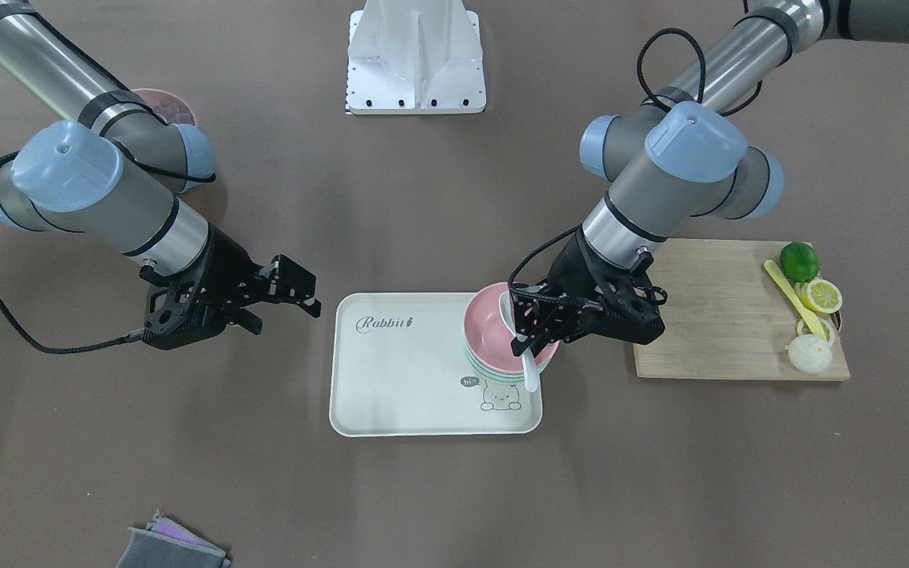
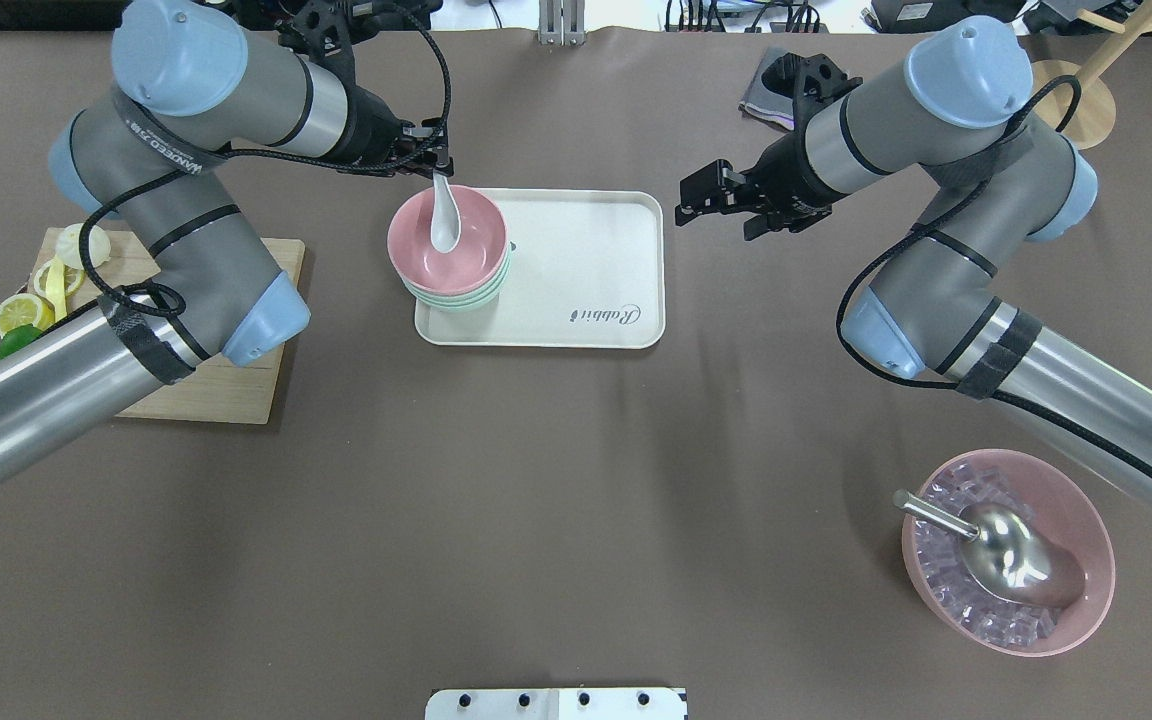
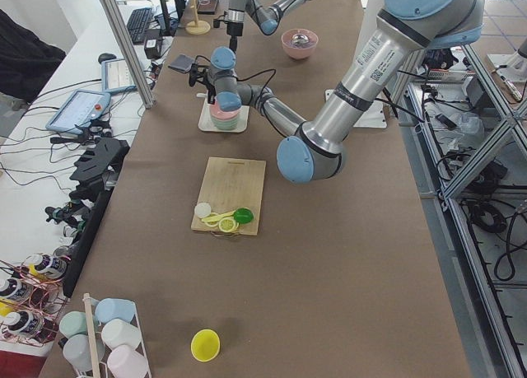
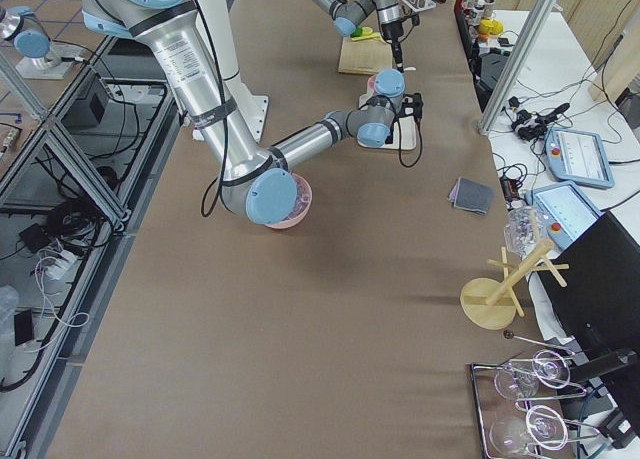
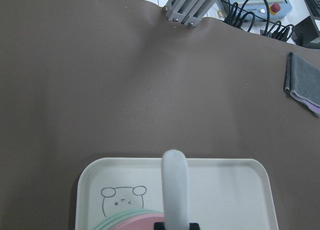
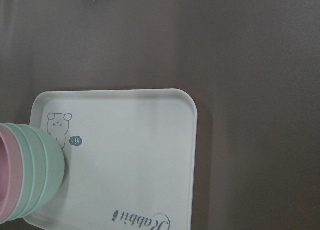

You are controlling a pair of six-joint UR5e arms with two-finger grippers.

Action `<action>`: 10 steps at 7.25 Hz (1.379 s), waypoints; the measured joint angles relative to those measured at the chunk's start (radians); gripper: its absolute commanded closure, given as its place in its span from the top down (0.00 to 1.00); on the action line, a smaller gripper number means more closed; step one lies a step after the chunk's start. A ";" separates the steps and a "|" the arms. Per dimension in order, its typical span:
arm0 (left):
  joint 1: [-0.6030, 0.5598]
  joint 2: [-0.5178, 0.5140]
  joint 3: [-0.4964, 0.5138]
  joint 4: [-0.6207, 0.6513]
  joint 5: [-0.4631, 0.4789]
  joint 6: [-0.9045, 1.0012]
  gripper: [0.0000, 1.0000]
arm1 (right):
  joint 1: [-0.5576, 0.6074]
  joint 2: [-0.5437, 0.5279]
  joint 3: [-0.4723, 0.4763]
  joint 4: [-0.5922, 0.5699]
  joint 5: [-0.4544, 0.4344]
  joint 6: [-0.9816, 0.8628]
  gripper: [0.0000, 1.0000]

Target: Stack pink bowl on green and place spoon

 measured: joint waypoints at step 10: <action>-0.371 0.391 -0.206 0.080 -0.252 0.546 0.98 | 0.411 -0.362 0.006 -0.263 0.154 -0.695 1.00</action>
